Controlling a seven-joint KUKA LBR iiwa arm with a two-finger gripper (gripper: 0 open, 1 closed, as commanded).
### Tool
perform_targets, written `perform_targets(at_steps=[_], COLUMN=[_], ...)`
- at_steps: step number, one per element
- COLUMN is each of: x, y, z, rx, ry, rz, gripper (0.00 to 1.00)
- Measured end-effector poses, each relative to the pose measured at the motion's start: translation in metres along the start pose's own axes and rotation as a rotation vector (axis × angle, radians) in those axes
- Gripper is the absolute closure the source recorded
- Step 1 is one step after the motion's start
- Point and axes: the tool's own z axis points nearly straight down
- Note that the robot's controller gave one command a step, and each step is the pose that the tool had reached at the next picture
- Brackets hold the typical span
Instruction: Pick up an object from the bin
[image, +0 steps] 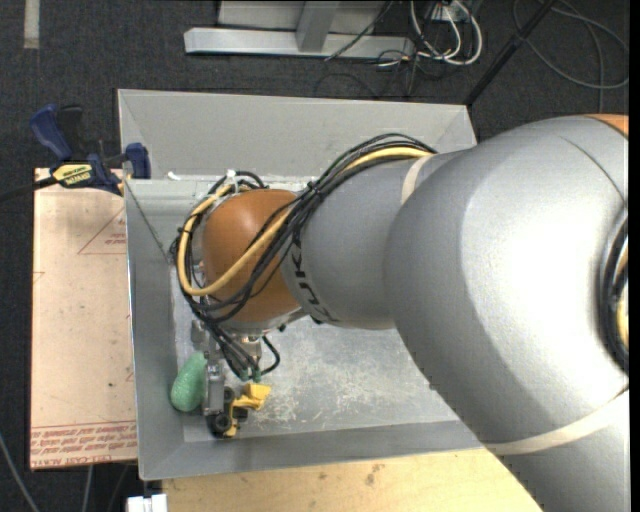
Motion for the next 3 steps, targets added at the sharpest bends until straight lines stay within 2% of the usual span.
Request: perform_targets(at_steps=[1,2,3], x=[0.0,0.0,-0.01], y=[0.0,0.0,0.004], z=[0.0,0.0,-0.141], rx=[0.0,0.0,0.0], ry=[0.001,0.001,-0.002], rz=[0.0,0.0,0.11], gripper=[1.0,1.0,1.0])
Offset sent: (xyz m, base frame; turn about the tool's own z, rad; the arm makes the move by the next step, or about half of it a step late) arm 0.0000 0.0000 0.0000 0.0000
